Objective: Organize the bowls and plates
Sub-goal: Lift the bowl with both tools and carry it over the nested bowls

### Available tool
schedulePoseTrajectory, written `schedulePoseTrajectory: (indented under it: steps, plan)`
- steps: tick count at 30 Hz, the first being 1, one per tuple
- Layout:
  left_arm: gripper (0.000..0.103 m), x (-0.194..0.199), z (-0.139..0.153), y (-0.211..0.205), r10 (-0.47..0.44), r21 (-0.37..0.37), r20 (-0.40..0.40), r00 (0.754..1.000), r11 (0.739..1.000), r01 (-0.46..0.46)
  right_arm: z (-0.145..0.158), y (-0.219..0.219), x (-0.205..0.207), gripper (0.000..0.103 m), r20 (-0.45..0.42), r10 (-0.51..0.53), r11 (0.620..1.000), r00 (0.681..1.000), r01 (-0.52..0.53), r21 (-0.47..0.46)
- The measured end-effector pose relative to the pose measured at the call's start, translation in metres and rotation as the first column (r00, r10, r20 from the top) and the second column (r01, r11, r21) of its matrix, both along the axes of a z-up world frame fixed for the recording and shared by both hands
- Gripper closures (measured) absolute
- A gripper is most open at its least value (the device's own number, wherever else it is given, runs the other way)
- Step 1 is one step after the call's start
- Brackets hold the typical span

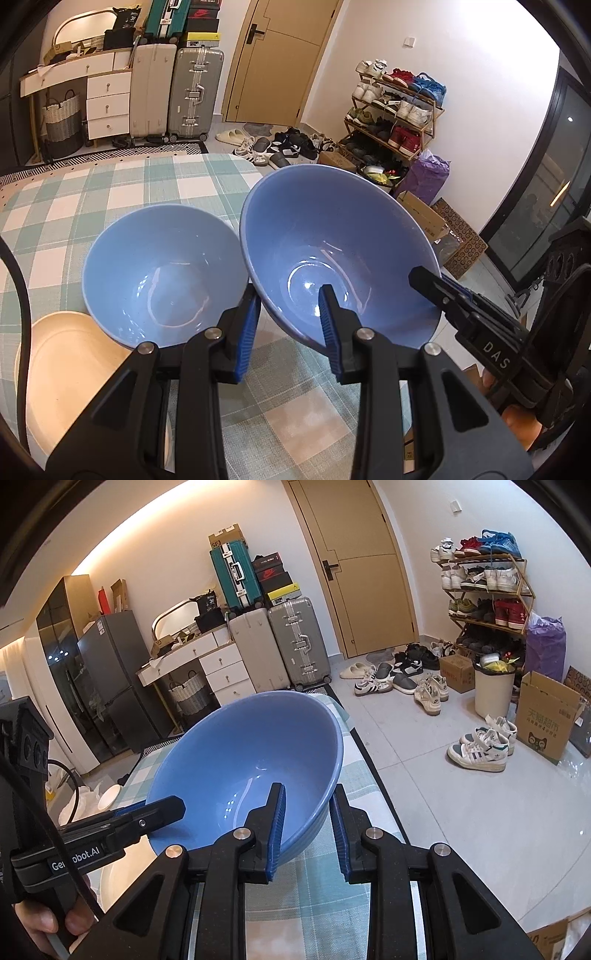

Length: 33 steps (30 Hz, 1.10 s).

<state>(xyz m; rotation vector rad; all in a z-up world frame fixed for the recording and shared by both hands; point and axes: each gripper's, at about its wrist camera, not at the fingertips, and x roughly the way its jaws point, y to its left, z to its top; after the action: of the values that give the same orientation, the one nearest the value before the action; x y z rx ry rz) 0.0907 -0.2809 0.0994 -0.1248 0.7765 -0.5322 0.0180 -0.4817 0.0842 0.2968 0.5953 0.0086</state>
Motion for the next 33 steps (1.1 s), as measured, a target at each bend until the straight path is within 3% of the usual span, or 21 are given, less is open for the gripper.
schedulePoseTrajectory:
  steps: [22,33]
  plan:
    - [0.074,-0.02,0.039,0.072,0.069,-0.04,0.02,0.997,0.997,-0.068,0.021,0.05,0.012,0.078,0.004,0.082,0.996,0.997,-0.082,-0.031]
    - [0.074,-0.02,0.045,0.114,0.126,-0.038,0.005,0.992,0.991,-0.125,0.013,0.091,0.034,0.078,-0.025,0.125,0.992,0.992,-0.126,-0.005]
